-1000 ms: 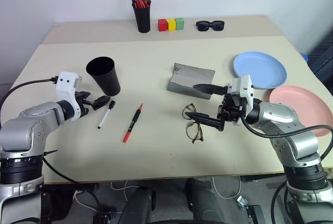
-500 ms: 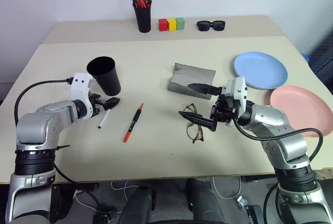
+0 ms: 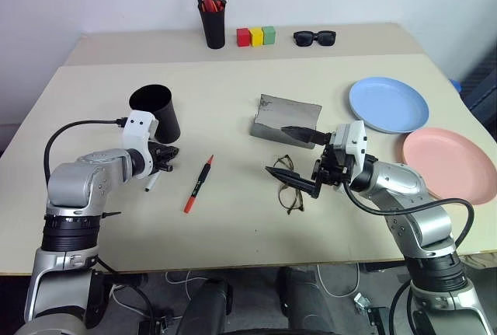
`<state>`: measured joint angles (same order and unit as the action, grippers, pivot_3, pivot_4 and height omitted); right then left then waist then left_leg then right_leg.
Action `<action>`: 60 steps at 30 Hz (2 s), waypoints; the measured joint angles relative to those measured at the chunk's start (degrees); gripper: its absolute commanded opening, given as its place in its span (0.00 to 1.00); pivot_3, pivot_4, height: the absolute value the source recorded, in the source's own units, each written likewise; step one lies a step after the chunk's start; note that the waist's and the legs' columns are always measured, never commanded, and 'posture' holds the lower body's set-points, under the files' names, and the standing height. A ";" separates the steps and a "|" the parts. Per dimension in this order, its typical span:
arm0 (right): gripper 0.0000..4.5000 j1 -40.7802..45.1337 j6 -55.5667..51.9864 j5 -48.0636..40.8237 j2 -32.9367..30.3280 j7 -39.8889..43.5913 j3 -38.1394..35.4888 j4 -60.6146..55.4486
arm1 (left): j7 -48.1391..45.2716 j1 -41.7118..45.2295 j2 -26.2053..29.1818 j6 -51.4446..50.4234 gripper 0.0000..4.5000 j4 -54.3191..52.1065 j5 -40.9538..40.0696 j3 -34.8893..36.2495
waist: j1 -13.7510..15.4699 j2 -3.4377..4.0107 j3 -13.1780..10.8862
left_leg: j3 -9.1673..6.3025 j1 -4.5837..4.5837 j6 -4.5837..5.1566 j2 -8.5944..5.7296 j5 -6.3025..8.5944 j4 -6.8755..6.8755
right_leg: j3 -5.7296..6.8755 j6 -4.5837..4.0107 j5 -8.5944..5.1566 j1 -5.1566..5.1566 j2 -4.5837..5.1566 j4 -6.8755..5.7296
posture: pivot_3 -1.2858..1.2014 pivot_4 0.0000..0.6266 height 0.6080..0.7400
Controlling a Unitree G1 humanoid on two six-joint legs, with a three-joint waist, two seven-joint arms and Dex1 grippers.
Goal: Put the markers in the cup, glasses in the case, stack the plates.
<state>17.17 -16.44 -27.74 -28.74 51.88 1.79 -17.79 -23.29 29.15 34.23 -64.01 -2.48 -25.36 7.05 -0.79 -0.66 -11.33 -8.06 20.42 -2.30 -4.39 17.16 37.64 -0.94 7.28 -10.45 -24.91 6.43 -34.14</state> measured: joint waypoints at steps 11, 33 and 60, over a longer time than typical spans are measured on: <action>1.00 0.75 0.62 0.60 -0.23 0.38 0.01 1.94 | -1.02 -1.46 2.63 -2.39 0.01 -2.11 1.02 -2.55 | -0.12 0.00 0.00 | 0.01 -0.01 0.00 0.00 0.00 -0.02 | -0.02 0.00 0.00 -0.01 -0.01 -0.01 | 0.52 0.24 1.00; 1.00 2.41 1.09 1.74 -0.08 1.73 0.18 3.58 | 7.55 -1.51 -1.89 -4.07 0.97 -2.50 5.94 1.42 | 0.05 -0.01 0.01 | 0.01 -0.01 -0.02 -0.01 -0.01 -0.03 | -0.02 0.00 0.00 -0.01 0.00 -0.01 | 0.52 0.24 1.00; 1.00 2.29 0.24 0.16 -1.63 3.18 -1.00 3.83 | -12.75 -11.40 11.42 2.54 0.01 -15.51 -1.57 2.50 | 0.16 -0.02 0.01 | 0.09 0.01 -0.12 0.04 -0.07 -0.21 | -0.11 -0.04 0.00 -0.13 0.01 0.00 | 0.52 0.24 1.00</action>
<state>19.46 -16.20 -27.58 -30.38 55.05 0.78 -13.97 -36.04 17.75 45.66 -61.47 -17.98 -26.93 9.55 -0.63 -0.68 -11.31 -7.97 20.43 -2.43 -4.35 17.09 37.43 -1.05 7.25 -10.45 -25.04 6.44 -34.14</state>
